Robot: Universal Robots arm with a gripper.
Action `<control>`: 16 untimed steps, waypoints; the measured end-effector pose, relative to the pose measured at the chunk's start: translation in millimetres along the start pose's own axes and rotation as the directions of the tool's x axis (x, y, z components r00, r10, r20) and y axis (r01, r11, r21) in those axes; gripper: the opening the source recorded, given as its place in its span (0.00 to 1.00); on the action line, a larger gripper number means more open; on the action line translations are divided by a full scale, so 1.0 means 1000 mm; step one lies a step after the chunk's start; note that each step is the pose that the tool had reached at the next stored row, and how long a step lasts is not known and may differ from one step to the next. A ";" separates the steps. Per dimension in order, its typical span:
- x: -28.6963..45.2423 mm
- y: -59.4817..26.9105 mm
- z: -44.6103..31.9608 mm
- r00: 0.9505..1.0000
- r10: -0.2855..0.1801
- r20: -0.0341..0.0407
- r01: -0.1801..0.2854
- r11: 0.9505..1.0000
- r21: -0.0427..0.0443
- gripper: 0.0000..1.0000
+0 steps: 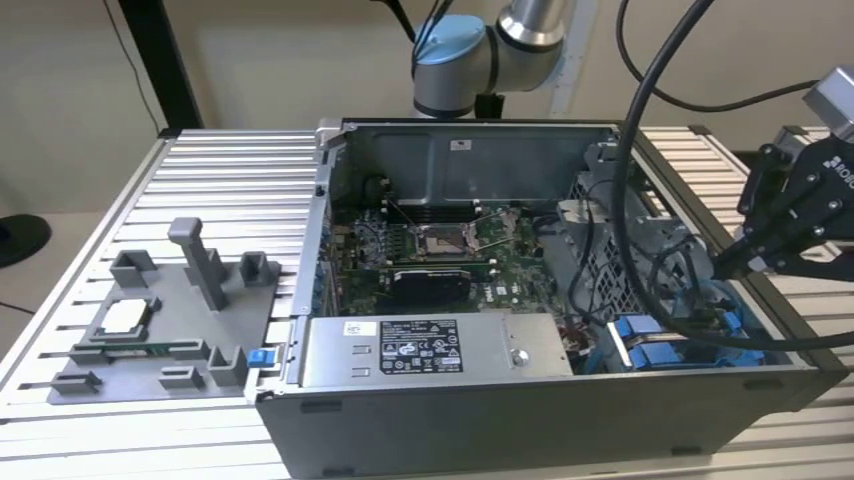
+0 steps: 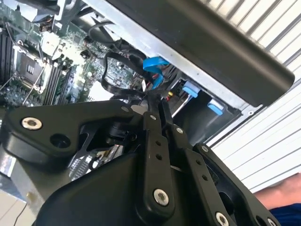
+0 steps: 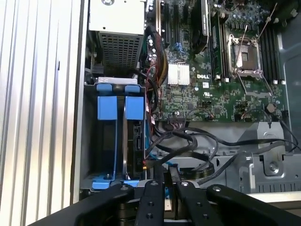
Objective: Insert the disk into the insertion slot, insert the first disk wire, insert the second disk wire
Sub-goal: 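Insert the second disk wire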
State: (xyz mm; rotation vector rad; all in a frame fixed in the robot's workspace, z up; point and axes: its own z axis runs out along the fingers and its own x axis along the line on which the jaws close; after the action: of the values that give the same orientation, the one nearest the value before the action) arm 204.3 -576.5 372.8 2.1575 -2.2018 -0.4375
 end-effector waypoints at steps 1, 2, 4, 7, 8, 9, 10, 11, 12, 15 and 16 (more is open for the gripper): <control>-0.0002 0.0023 -0.0012 1.000 0.000 0.000 0.000 1.000 0.000 0.00; -0.0004 0.0045 -0.0024 1.000 0.000 0.000 0.000 1.000 0.000 0.00; -0.0009 0.0085 -0.0050 1.000 0.000 0.001 0.000 1.000 0.000 0.00; -0.0016 0.0140 -0.0091 1.000 0.000 0.002 0.000 1.000 0.000 0.00; -0.0019 0.0157 -0.0104 1.000 0.000 0.002 0.000 1.000 0.000 0.00; -0.0022 0.0174 -0.0118 1.000 -0.001 0.003 0.001 1.000 0.000 0.00; -0.0024 0.0191 -0.0132 1.000 -0.001 0.003 0.001 1.000 0.000 0.00; -0.0026 0.0206 -0.0145 1.000 -0.001 0.004 0.001 1.000 0.000 0.00; -0.0028 0.0220 -0.0156 1.000 -0.001 0.005 0.001 1.000 0.000 0.00; -0.0035 0.0264 -0.0192 1.000 -0.001 0.007 0.001 1.000 0.000 0.00; -0.0036 0.0277 -0.0201 1.000 -0.002 0.007 0.002 1.000 0.000 0.00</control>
State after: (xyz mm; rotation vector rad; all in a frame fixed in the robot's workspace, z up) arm 181.7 -576.5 398.8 2.1612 -2.2039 -0.4466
